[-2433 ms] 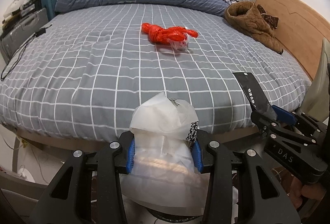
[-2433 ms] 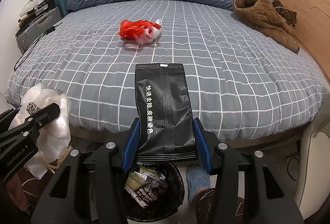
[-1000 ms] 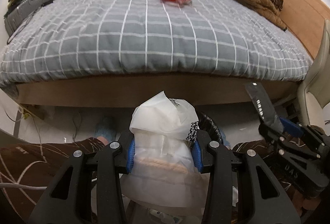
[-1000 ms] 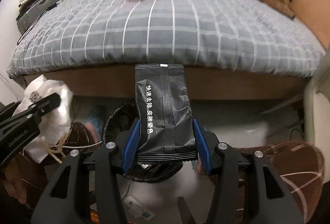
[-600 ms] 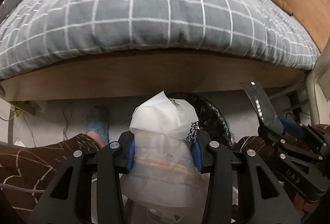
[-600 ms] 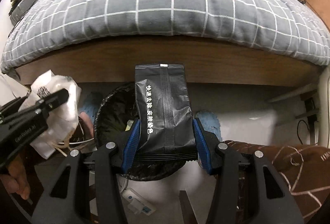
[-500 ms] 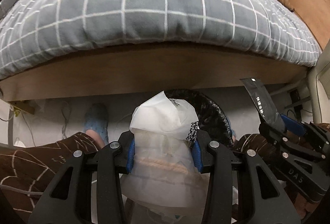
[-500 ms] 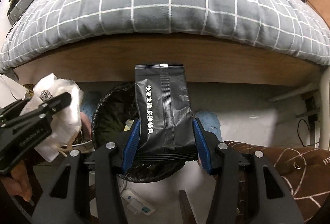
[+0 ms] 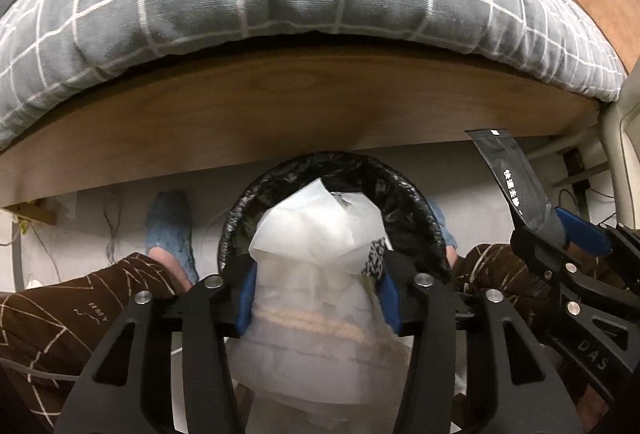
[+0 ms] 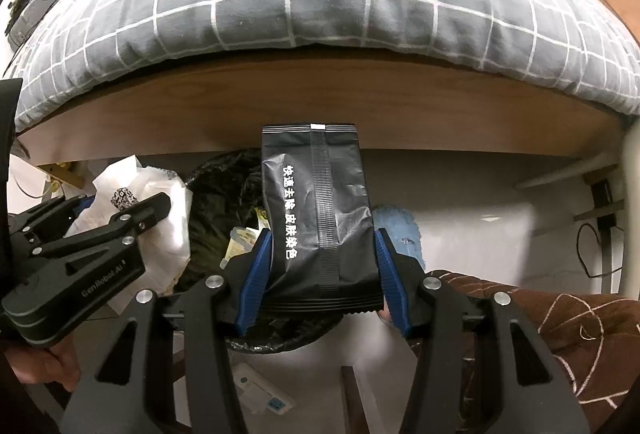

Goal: Collect trash
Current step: 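Open the left gripper over the bin while the right gripper releases the black packet, then move both grippers back over the bed toward the red and clear bags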

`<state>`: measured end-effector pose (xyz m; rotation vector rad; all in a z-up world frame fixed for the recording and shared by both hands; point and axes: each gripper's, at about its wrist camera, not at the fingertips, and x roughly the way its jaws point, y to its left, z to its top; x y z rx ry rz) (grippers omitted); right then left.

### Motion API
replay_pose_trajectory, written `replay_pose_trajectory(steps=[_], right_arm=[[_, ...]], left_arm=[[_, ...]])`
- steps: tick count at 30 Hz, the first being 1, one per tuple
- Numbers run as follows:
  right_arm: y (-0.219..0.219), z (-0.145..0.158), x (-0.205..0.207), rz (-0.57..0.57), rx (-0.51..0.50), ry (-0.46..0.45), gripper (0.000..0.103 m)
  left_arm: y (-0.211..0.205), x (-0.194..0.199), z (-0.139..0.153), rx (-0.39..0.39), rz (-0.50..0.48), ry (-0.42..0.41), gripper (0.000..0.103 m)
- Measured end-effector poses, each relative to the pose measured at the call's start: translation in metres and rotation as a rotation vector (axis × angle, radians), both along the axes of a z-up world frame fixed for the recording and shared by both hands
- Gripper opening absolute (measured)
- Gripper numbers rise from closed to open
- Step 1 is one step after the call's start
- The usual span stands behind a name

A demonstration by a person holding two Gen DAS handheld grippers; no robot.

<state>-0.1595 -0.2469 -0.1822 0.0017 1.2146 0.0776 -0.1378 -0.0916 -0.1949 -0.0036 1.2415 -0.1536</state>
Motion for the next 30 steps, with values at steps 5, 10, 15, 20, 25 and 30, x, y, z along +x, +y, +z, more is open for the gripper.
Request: replay_pose_trajectory(steps=[5, 10, 15, 20, 25, 30], right_arm=[[0.010, -0.005, 0.004, 0.029, 0.000, -0.003, 0.049], [0.031, -0.004, 0.008, 0.052, -0.005, -0.015, 0.049], [0.061, -0.003, 0.014, 0.091, -0.022, -0.012, 0.049], [0.084, -0.009, 0.019, 0.112, -0.041, 0.007, 0.049], [0.095, -0.012, 0.018, 0.136, -0.058, -0.004, 0.057], [0.091, -0.003, 0.019, 0.118, -0.064, -0.043, 0.076]], left_arm=[[0.013, -0.001, 0.004, 0.018, 0.012, -0.016, 0.086], [0.036, -0.001, 0.015, 0.056, 0.039, -0.060, 0.096], [0.067, -0.001, 0.021, 0.057, 0.096, -0.070, 0.097], [0.090, -0.004, 0.026, 0.061, 0.136, -0.081, 0.097], [0.103, -0.004, 0.027, 0.061, 0.159, -0.078, 0.097], [0.108, -0.005, 0.028, 0.058, 0.168, -0.087, 0.097]])
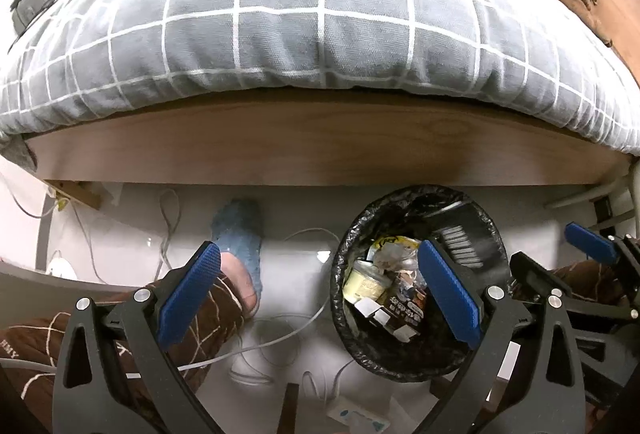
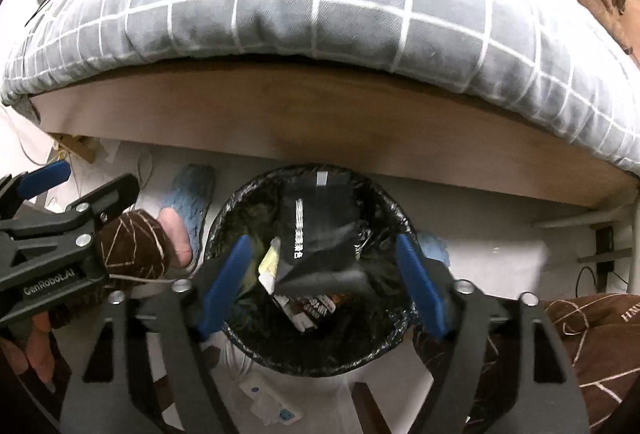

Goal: Collect trash
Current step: 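Move both grippers back over the bed toward the red and clear bags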

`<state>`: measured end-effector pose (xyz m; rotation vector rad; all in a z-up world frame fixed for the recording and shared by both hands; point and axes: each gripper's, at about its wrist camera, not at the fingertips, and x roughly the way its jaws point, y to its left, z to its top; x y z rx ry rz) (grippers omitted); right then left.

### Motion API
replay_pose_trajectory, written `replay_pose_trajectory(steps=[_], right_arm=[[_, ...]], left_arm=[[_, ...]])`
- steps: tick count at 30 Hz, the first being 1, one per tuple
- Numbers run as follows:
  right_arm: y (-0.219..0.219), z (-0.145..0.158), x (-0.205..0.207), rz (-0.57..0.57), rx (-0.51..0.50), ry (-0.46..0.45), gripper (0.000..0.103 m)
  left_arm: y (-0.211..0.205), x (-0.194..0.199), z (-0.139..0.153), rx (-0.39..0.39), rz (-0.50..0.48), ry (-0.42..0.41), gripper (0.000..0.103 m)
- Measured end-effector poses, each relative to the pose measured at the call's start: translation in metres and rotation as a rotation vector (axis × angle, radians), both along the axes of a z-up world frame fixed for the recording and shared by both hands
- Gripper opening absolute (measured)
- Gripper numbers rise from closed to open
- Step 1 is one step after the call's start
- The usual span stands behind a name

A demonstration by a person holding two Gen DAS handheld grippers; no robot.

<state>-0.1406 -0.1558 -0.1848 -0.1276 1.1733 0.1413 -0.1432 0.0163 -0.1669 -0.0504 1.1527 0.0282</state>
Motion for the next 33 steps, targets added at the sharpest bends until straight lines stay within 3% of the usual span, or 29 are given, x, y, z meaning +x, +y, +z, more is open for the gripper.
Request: replay_pose_trajectory(steps=[6, 12, 23, 33], right_arm=[[-0.010, 0.019, 0.004, -0.020, -0.042, -0.064, 0.088], [-0.023, 0.056, 0.001, -0.043, -0.052, -0.207, 0.095], [-0.052, 0.095, 0.005, -0.089, -0.004, -0.347, 0.095], [-0.070, 0.121, 0.034, -0.137, 0.028, -0.395, 0.095]], left_arm=[[-0.005, 0.001, 0.009, -0.015, -0.007, -0.021, 0.097], [-0.013, 0.006, 0.031, -0.016, -0.007, -0.081, 0.097], [-0.036, 0.021, 0.076, -0.006, -0.028, -0.222, 0.097], [-0.043, 0.040, 0.112, -0.033, -0.009, -0.315, 0.097]])
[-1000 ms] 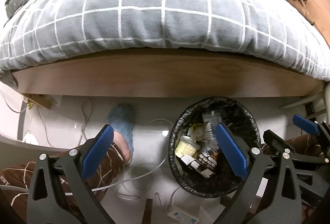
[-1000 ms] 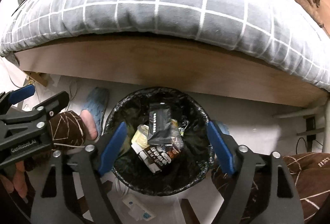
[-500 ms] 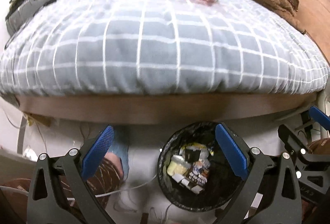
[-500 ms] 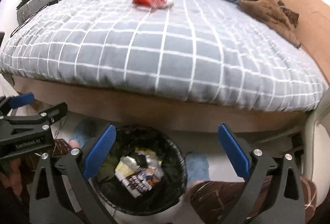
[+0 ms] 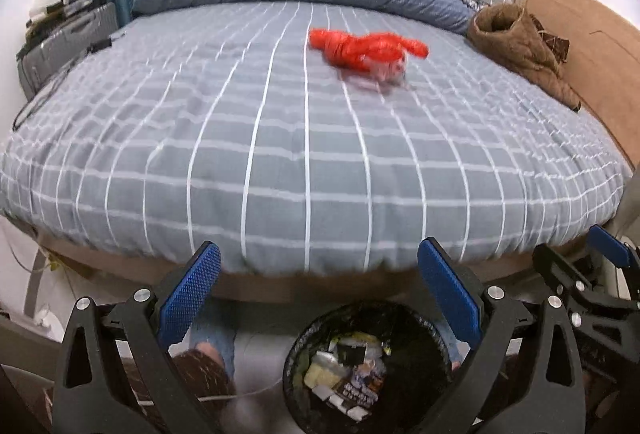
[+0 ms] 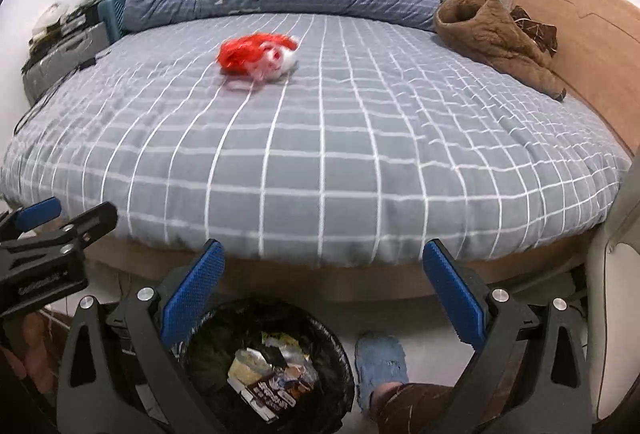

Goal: Collect trash
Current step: 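Move both grippers back over the bed toward the red and clear bags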

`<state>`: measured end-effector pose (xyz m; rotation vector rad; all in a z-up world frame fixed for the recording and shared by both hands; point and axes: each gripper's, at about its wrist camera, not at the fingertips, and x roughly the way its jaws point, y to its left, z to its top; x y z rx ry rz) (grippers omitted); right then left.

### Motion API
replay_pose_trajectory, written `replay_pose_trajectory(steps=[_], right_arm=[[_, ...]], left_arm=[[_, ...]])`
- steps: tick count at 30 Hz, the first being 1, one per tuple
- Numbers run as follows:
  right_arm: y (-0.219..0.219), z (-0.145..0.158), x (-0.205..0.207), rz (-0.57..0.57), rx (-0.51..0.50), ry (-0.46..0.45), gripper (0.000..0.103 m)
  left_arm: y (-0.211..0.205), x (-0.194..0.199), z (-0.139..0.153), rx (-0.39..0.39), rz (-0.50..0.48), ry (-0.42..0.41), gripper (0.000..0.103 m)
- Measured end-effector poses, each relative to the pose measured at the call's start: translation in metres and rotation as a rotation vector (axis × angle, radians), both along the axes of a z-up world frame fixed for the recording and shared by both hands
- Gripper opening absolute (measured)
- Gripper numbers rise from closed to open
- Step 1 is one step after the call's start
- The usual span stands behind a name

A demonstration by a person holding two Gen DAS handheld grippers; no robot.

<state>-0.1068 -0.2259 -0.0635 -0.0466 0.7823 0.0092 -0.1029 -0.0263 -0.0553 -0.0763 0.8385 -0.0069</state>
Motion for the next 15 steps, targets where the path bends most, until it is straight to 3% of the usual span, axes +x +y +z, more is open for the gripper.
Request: replay_pose_trajectory(steps=[15], right_arm=[[-0.009, 0.029, 0.092, 0.022, 0.008, -0.047, 0.095]], left_arm=[[-0.005, 0.095, 0.029, 0.019, -0.005, -0.063, 0.097]])
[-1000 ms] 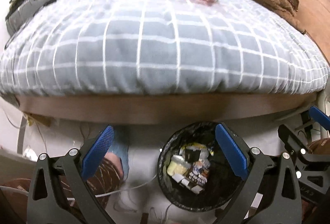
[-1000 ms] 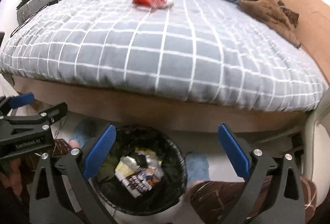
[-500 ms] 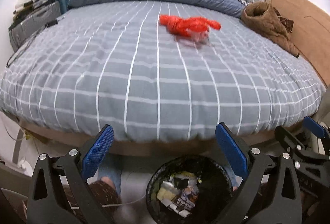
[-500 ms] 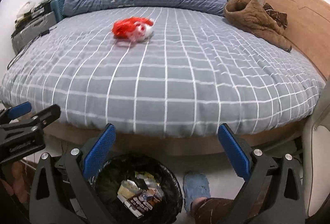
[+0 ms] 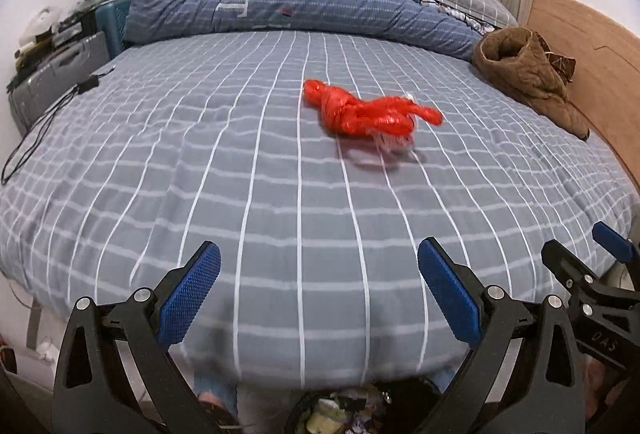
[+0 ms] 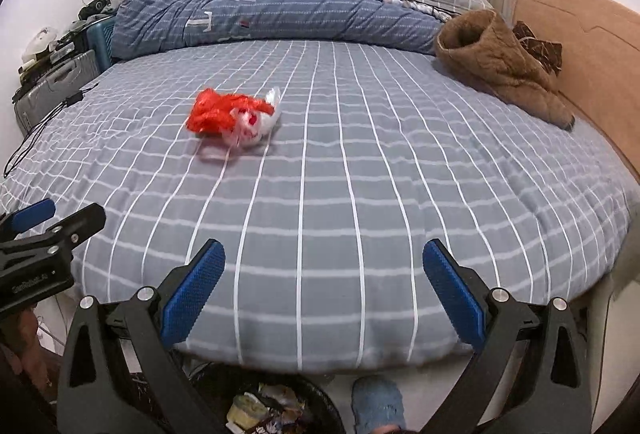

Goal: Collect trash
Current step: 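Move both grippers back over the bed toward the red and clear bags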

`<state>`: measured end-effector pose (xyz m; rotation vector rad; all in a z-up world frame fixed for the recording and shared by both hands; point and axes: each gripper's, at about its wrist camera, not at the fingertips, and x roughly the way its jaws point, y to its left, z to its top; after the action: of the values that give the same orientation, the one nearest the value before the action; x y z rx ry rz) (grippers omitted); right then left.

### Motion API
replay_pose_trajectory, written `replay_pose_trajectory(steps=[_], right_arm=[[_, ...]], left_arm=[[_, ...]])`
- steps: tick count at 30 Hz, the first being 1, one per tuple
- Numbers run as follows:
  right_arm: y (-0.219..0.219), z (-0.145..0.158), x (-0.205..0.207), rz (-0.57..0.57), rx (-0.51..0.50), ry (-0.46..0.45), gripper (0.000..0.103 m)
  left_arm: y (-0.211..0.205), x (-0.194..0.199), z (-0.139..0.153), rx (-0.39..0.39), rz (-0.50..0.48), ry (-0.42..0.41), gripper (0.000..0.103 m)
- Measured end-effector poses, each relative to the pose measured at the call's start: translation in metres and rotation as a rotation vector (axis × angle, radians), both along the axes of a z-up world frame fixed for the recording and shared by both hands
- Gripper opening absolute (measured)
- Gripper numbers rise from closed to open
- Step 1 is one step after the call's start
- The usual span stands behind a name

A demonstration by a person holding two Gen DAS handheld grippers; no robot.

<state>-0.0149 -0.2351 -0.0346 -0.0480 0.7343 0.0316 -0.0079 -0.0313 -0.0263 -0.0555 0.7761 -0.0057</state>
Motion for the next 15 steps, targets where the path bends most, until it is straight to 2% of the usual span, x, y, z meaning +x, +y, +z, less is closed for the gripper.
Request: replay_pose_trajectory(steps=[6, 15], right_arm=[[0.000, 0.001, 0.037, 0.032, -0.015, -0.002, 0.095], [-0.008, 0.003, 0.091, 0.017, -0.005, -0.020, 0.095]], left_arm=[[-0.007, 0.037, 0.001, 0.008, -0.012, -0.009, 0.097], [-0.010, 0.089, -0.005, 0.015, -0.015, -0.012, 0.097]])
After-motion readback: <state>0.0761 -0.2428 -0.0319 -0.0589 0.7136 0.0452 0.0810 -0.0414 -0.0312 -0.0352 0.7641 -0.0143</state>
